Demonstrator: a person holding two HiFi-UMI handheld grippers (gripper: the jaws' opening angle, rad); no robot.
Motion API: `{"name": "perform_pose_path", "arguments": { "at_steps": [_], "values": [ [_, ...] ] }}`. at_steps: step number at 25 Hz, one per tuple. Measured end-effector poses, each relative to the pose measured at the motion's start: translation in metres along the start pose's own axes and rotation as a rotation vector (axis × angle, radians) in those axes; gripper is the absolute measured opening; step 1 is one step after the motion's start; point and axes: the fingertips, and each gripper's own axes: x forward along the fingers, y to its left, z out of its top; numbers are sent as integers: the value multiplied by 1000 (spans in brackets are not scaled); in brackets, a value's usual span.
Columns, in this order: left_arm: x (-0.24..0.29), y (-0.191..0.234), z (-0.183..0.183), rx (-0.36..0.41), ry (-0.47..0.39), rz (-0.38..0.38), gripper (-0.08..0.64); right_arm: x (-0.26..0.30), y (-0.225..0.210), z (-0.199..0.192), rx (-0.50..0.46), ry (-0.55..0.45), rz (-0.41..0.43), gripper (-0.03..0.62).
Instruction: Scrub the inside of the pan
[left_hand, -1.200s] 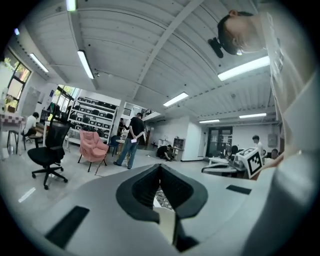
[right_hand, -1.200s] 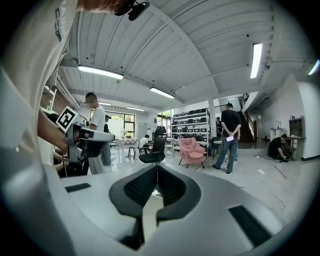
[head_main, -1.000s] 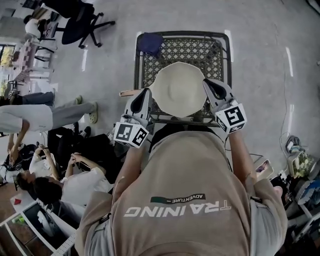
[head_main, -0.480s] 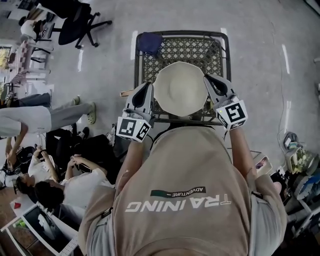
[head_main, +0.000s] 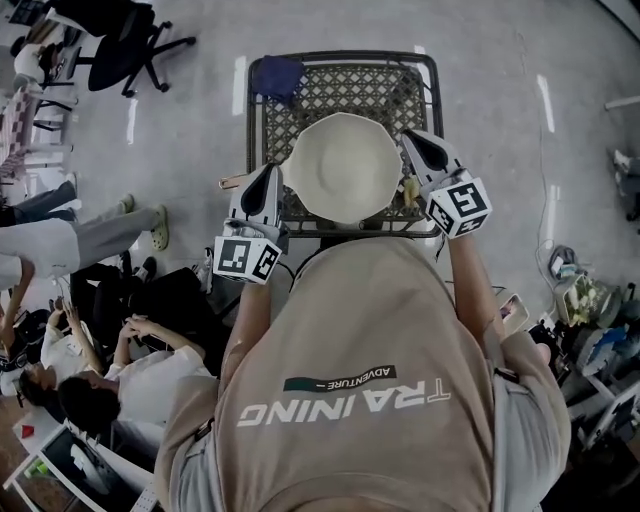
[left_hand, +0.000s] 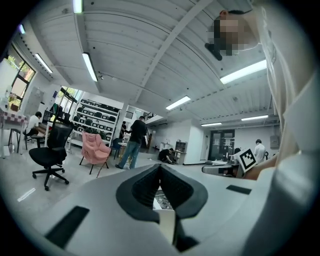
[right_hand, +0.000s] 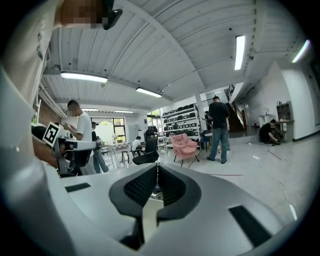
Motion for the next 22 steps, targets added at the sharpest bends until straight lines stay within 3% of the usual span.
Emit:
{"name": "perform_pose_path", "arguments": {
  "at_steps": [2, 7, 13, 16, 22],
  "values": [
    [-4, 2, 0, -14, -8, 14, 17, 1, -8, -11, 22, 24, -19, 20],
    [-7, 5, -1, -8, -8, 16, 17, 0, -32, -65, -48, 169, -70, 20],
    [-11, 7, -6, 15, 20, 40, 18, -15, -60, -159, 100, 340, -108, 25],
    [-14, 5, -7, 14, 33, 53, 17, -28, -68, -210, 160, 460, -132, 143],
    [-22, 5, -8, 35, 74, 75, 18, -54, -68, -297, 240, 678, -167, 143]
  ]
}}
